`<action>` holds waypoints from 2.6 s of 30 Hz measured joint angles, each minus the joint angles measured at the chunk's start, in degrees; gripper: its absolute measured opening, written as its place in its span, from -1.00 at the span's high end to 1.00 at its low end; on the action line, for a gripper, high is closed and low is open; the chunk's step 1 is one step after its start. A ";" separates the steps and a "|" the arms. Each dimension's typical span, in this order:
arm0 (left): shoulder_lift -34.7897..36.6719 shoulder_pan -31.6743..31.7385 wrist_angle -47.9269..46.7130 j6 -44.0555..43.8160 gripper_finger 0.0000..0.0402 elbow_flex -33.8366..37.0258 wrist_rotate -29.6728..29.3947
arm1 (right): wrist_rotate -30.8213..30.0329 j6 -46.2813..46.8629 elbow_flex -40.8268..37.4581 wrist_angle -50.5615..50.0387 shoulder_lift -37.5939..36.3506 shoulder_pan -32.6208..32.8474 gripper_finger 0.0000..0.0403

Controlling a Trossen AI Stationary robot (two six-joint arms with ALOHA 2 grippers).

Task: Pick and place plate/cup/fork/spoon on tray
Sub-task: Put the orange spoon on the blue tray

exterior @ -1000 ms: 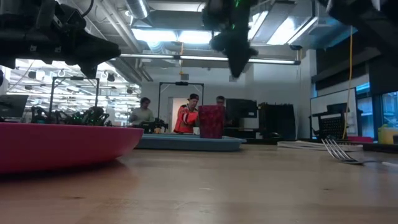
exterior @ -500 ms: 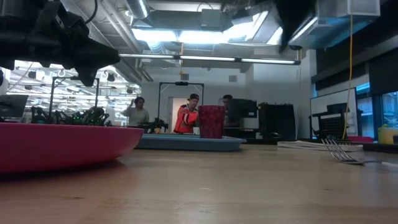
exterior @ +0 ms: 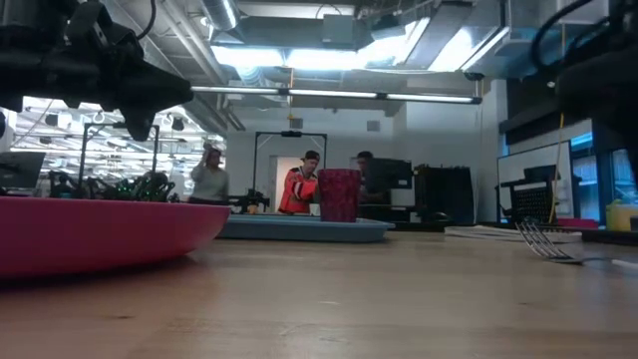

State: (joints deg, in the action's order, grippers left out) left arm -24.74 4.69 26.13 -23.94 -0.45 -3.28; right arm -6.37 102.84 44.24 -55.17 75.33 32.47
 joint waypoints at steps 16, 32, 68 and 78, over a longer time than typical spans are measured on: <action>-0.01 -3.04 -1.79 0.04 0.66 0.00 -0.74 | 1.46 28.70 0.03 1.85 11.18 13.87 0.61; -0.01 -4.52 -1.77 1.80 0.66 0.00 -4.55 | 0.92 28.64 0.38 3.12 17.93 11.31 0.61; -0.01 -4.50 -1.68 3.61 0.66 0.00 -9.64 | -15.84 4.87 0.05 5.73 2.54 -4.26 0.95; -0.01 -4.50 -1.68 3.61 0.66 0.00 -9.62 | -16.07 -25.84 0.11 31.21 1.86 -23.02 0.95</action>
State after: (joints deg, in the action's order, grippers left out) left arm -24.75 0.19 24.45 -20.34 -0.45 -12.91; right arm -22.44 77.00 44.36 -23.96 77.19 9.46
